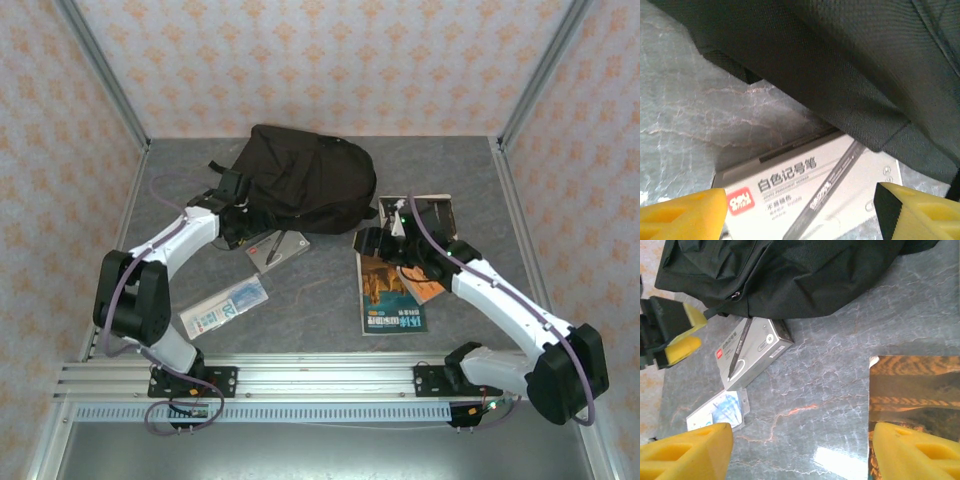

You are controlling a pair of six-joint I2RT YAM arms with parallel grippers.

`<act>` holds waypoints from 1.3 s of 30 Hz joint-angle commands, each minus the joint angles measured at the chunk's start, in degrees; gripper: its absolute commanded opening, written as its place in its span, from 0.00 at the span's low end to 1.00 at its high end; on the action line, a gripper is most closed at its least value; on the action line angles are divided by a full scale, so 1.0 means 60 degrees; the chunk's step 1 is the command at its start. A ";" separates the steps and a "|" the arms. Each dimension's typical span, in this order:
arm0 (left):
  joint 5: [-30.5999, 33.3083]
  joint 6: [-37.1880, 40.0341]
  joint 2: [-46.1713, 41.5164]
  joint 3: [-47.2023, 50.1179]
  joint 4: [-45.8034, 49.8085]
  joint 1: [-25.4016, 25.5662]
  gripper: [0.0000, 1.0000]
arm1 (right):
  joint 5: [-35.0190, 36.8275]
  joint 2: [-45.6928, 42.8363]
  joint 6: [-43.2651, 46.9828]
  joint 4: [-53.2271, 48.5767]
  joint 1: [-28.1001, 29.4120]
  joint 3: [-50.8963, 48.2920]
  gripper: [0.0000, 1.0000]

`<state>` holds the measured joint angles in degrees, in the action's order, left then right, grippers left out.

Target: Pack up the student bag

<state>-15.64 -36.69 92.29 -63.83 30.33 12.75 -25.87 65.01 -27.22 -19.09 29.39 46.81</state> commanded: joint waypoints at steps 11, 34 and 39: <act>0.0475 0.0323 0.1650 0.0087 -0.1636 0.0056 0.78 | -0.0677 -0.0621 -0.0104 0.0869 0.0037 -0.0618 0.74; -0.1166 -0.0878 0.0185 0.2567 -0.4465 0.3016 0.78 | -0.0261 0.1462 0.0197 0.0020 0.0053 0.0080 0.74; -0.0205 -0.0634 -0.1017 0.2286 -0.2598 0.3191 0.78 | 0.0270 0.2180 0.0531 -0.0673 0.0075 0.0733 0.74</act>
<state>-20.56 -41.32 91.88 -48.69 8.51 31.55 -27.73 76.44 -26.41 -19.57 29.50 47.55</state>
